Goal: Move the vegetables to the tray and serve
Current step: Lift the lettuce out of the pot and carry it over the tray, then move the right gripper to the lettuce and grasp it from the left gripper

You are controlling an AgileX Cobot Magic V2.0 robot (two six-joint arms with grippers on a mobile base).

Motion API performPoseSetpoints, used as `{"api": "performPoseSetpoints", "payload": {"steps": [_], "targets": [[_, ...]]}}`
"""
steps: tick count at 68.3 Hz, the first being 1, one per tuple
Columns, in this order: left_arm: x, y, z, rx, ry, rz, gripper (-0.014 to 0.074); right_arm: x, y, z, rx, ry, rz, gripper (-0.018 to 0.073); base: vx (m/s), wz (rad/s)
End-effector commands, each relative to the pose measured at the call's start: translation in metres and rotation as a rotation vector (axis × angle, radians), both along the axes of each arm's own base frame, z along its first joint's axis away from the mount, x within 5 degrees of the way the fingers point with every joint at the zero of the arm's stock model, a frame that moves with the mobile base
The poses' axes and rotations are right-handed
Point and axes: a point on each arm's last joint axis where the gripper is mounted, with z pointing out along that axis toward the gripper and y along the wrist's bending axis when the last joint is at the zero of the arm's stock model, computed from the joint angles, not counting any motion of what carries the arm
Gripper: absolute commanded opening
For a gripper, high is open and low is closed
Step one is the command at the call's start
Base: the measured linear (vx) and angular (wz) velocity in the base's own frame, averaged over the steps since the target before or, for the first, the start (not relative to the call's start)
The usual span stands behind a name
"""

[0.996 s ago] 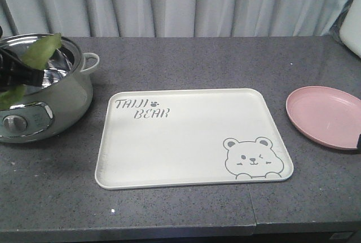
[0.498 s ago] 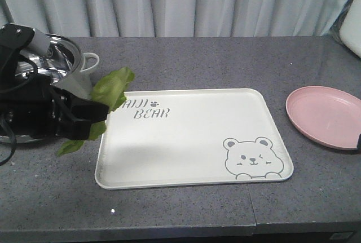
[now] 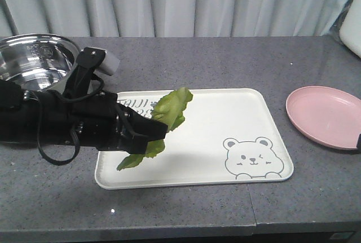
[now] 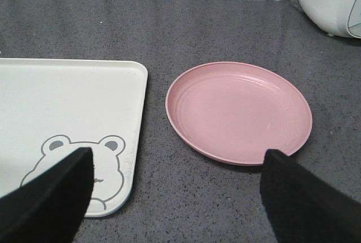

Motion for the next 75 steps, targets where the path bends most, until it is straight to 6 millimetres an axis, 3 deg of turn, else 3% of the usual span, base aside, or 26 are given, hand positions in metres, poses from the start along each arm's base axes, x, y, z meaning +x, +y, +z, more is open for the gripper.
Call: {"api": "performPoseSetpoints", "payload": {"steps": [1, 23, 35, 47, 75], "targets": [[-0.002, -0.005, 0.019, -0.106, -0.004, 0.001, -0.0006, 0.003, -0.001, 0.016, -0.004, -0.096, -0.004, 0.0591, 0.00, 0.00], [-0.004, -0.006, 0.020, -0.134, 0.022, -0.017, -0.0006, 0.004, 0.001, 0.010, 0.010, -0.026, 0.008, 0.0591, 0.00, 0.00], [-0.005, -0.006, 0.020, -0.135, 0.023, -0.019, -0.0006, 0.021, 0.011, 0.000, 0.061, 0.170, 0.102, 0.0591, 0.00, 0.00], [-0.005, -0.006, 0.020, -0.135, 0.023, -0.018, -0.0006, 0.042, 0.028, 0.000, 0.120, 0.248, 0.292, 0.0591, 0.00, 0.00], [-0.004, -0.006, 0.020, -0.134, 0.022, -0.018, -0.0006, 0.073, 0.067, 0.011, 0.420, 0.027, 0.719, 0.0591, 0.00, 0.00]]}}
